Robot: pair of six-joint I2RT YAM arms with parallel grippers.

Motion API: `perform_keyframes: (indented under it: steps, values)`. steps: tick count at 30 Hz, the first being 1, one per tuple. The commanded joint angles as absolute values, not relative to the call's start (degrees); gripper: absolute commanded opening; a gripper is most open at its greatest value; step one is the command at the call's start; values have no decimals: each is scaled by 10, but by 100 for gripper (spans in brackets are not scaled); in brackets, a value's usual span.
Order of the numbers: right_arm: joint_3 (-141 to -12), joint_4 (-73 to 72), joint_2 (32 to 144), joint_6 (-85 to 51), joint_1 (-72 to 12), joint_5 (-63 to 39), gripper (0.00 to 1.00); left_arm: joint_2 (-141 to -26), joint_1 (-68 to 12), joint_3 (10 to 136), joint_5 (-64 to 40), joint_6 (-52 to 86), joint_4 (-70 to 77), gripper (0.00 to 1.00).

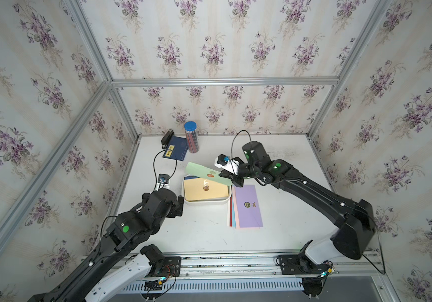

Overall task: Put the sealed envelopes into the storage box
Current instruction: Place the envelope in the storage box.

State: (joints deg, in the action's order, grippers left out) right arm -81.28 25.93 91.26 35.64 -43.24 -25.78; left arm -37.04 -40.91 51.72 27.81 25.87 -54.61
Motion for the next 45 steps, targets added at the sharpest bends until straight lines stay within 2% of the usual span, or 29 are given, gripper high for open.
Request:
perform_keyframes:
  steps: [1, 5, 10, 29, 31, 34, 37, 45]
  values:
    - [-877, 357, 970, 444, -439, -255, 0, -325, -411, 498, 324, 251, -522, 100]
    - [-944, 400, 1040, 476, -439, -250, 0, -306, -412, 491, 330, 245, -512, 100]
    - [-965, 417, 1094, 509, -439, -261, 0, -326, -412, 497, 334, 247, -522, 100]
    - [-946, 392, 1156, 499, -431, -257, 0, -327, -412, 496, 323, 244, -520, 100]
    - [-946, 386, 1157, 487, -431, -253, 4, -327, -412, 495, 318, 243, -517, 100]
    - [-944, 377, 1154, 479, -431, -254, 23, -329, -412, 496, 317, 242, -519, 100]
    - [-944, 354, 1146, 452, -431, -236, 33, -329, -411, 496, 317, 244, -521, 100]
    - [-948, 287, 1134, 391, -414, -218, 37, -328, -412, 496, 316, 244, -522, 100]
